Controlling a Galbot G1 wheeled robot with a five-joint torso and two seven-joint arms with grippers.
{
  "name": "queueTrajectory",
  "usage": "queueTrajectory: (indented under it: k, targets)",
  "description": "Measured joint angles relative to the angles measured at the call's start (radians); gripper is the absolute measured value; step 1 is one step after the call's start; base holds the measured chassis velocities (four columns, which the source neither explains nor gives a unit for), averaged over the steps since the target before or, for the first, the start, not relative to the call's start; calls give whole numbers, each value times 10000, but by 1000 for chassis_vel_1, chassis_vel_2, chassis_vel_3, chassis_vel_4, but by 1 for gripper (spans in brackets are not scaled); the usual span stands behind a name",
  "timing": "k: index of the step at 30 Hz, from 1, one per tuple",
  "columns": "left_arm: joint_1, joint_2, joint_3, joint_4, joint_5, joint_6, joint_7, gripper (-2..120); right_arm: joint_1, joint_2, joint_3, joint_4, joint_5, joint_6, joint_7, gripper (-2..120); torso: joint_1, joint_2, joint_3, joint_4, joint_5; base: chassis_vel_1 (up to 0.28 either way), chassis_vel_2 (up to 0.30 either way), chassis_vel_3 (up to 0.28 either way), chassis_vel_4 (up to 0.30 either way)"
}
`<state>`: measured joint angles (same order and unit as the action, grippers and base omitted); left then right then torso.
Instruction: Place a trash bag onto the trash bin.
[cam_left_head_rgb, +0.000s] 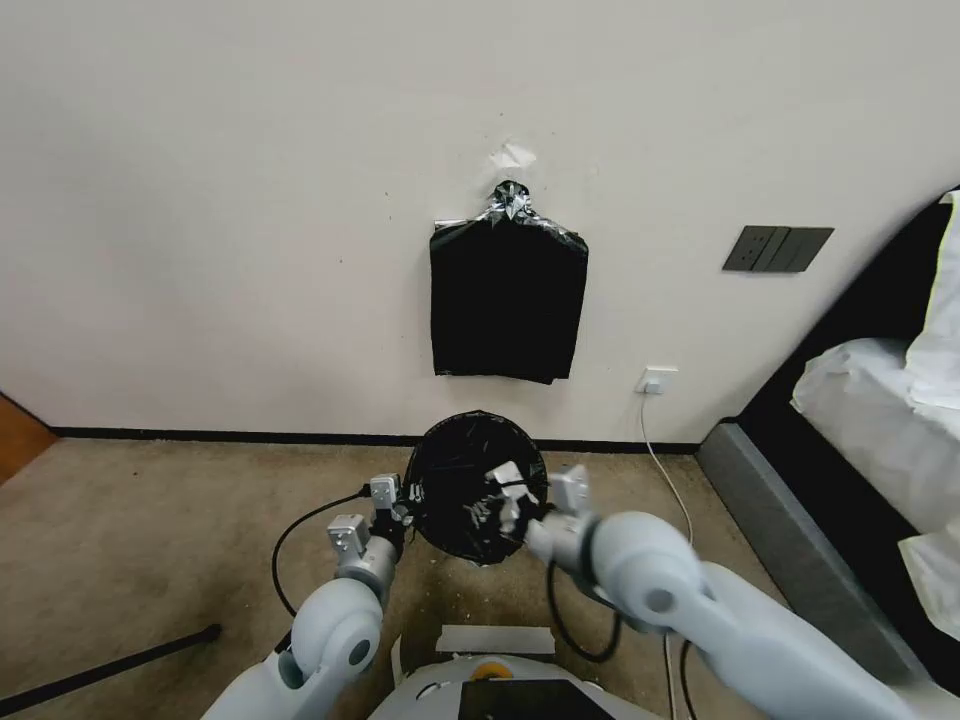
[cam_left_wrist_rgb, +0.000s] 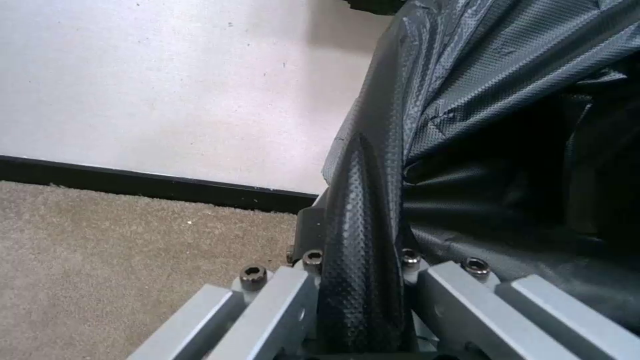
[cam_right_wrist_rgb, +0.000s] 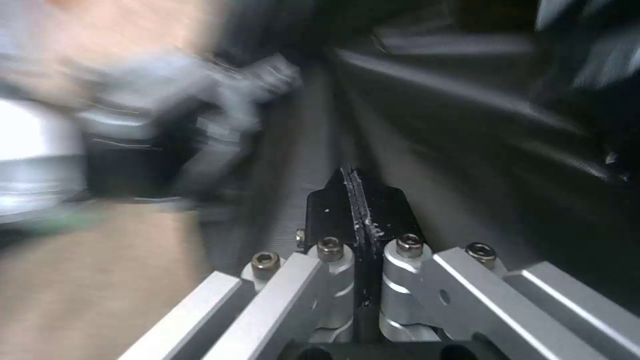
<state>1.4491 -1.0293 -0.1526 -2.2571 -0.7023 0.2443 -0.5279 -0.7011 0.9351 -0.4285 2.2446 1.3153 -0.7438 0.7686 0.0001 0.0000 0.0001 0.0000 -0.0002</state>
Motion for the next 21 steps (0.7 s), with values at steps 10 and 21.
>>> queueTrajectory:
  k: [10, 21]
  targets:
    - [-6, 38, 16, -75, -21, 8, 5, 1, 825, 289, -1180, -725, -222, 39, 1276, 0, 0, 0, 0, 0, 0, 0, 0, 0, 0]
    - [-4, -29, 29, -138, -96, 21, 12, 1, 1454, 710, -1805, -1957, -263, 69, 1931, 0, 0, 0, -1, 1, 1, 0, 0, 0, 0]
